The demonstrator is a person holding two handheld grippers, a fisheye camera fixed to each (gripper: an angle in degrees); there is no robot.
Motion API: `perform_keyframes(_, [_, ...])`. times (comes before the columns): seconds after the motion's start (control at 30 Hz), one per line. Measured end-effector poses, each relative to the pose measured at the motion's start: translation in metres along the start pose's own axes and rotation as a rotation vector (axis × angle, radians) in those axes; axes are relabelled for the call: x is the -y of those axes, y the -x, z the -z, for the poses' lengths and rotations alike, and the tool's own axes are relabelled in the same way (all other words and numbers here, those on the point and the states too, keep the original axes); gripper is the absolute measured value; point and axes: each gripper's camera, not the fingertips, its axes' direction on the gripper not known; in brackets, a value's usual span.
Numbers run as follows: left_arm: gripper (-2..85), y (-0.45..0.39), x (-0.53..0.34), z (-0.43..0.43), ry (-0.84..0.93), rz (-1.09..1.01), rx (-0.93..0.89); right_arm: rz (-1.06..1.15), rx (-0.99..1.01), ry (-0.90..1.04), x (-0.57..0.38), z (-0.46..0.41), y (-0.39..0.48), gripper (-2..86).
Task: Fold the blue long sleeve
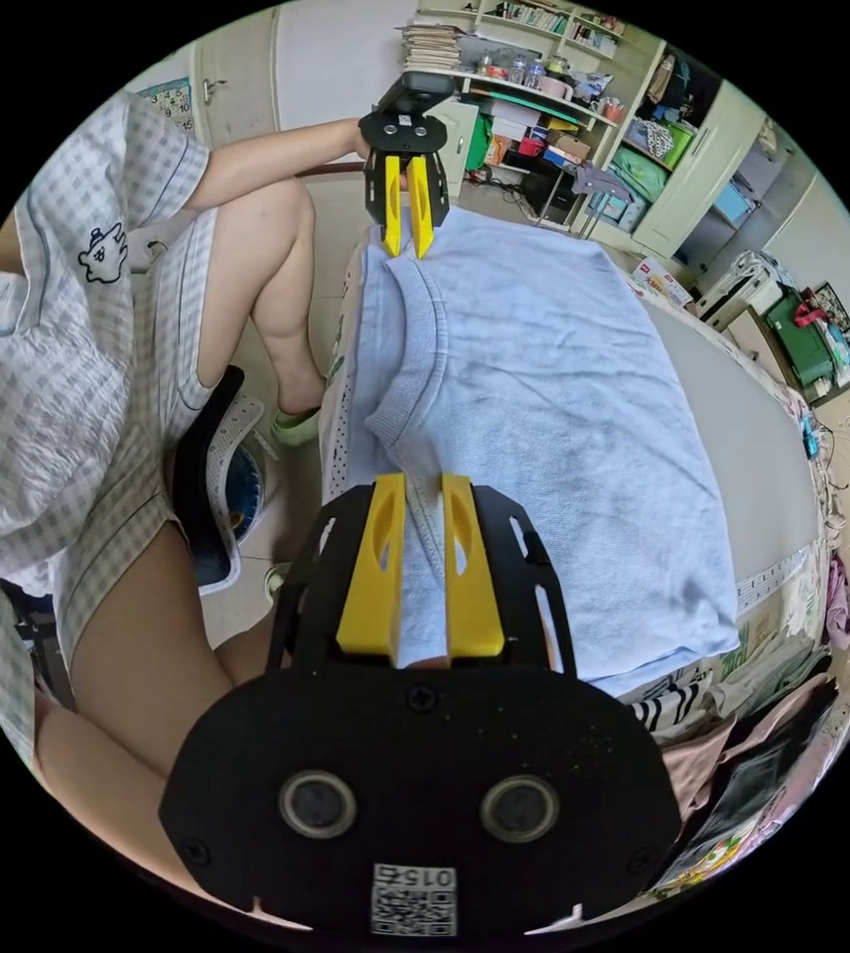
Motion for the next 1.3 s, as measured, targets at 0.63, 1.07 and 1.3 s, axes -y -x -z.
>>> perform_keyframes(0.63, [1.2, 0.014, -0.014, 0.051, -0.236, 0.104, 0.005, -0.222, 0.136, -0.224, -0.013, 0.06, -0.06, 3.1])
perform_keyframes(1.07, [1.3, -0.011, -0.017, 0.023, -0.159, 0.077, -0.097, -0.227, 0.23, -0.141, -0.008, 0.029, -0.06, 2.8])
perform_keyframes(1.3, [0.9, 0.047, 0.01, 0.061, -0.406, 0.255, 0.159, -0.586, -0.105, -0.285, 0.01, 0.07, -0.147, 2.2])
